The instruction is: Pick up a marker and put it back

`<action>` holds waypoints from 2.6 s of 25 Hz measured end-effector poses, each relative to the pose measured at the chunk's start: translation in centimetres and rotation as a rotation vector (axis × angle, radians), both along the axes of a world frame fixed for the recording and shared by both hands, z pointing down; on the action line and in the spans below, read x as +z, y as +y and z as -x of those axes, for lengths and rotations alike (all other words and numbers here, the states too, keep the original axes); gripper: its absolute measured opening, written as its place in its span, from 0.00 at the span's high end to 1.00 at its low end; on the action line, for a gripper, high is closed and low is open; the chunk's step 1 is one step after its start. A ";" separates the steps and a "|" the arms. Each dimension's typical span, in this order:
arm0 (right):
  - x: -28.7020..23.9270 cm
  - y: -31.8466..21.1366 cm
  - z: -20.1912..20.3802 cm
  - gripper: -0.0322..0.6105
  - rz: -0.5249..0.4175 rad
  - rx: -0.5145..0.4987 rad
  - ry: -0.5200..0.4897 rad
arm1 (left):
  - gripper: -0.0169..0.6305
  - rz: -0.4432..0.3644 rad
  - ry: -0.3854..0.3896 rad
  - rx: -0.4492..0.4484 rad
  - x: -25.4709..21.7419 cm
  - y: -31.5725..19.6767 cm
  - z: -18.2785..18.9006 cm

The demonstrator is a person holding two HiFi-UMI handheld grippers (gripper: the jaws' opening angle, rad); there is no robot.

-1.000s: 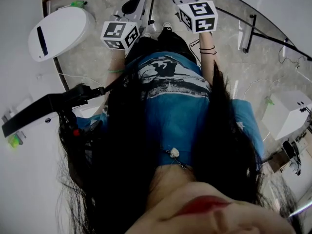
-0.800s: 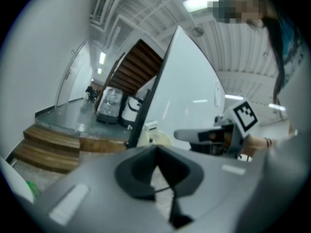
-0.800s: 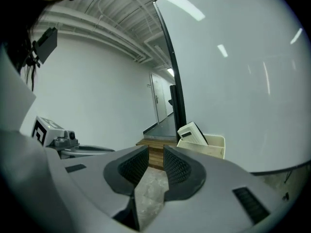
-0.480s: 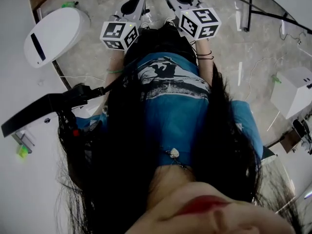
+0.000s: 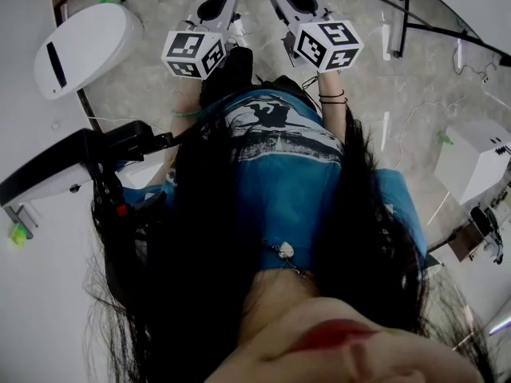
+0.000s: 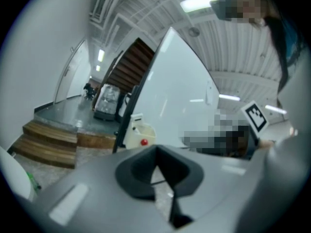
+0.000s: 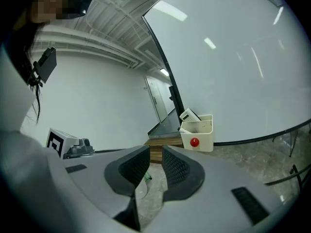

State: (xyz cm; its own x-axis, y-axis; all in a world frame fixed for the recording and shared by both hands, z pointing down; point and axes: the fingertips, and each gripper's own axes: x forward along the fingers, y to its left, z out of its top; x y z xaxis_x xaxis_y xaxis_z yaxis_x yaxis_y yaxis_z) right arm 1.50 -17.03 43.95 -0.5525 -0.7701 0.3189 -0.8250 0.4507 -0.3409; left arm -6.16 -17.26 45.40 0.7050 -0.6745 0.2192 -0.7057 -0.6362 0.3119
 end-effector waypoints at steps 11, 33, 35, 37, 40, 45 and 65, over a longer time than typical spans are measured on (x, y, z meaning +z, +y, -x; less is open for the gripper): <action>-0.6 15.7 -6.7 0.89 -0.024 -0.071 -0.043 | 0.97 -0.035 -0.039 -0.025 -1.3 16.5 -8.3; -0.2 33.9 -11.4 0.89 -0.002 -0.203 -0.138 | 0.97 -0.022 -0.111 -0.169 -1.1 37.0 -12.7; 0.1 34.2 -10.7 0.89 0.012 -0.216 -0.137 | 0.97 -0.002 -0.116 -0.181 -0.6 37.7 -12.0; 0.3 34.9 -8.9 0.89 0.023 -0.235 -0.131 | 0.97 0.007 -0.114 -0.203 -0.5 38.6 -10.2; 0.2 36.0 -5.5 0.89 0.029 -0.267 -0.118 | 0.97 0.000 -0.100 -0.240 -1.0 39.7 -6.8; -0.2 36.3 -4.3 0.89 0.038 -0.292 -0.123 | 0.97 -0.012 -0.092 -0.258 -1.8 39.4 -6.0; 0.2 42.4 -1.4 0.89 0.078 -0.188 -0.119 | 0.97 -0.001 -0.035 -0.146 -1.2 44.4 -3.5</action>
State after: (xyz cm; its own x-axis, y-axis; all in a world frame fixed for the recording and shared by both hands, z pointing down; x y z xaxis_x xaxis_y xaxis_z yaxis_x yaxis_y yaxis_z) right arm 2.92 25.42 44.16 -0.7216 -0.6254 0.2970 -0.6805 0.5615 -0.4708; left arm -2.64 27.15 44.18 0.5913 -0.7695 0.2411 -0.8011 -0.5262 0.2854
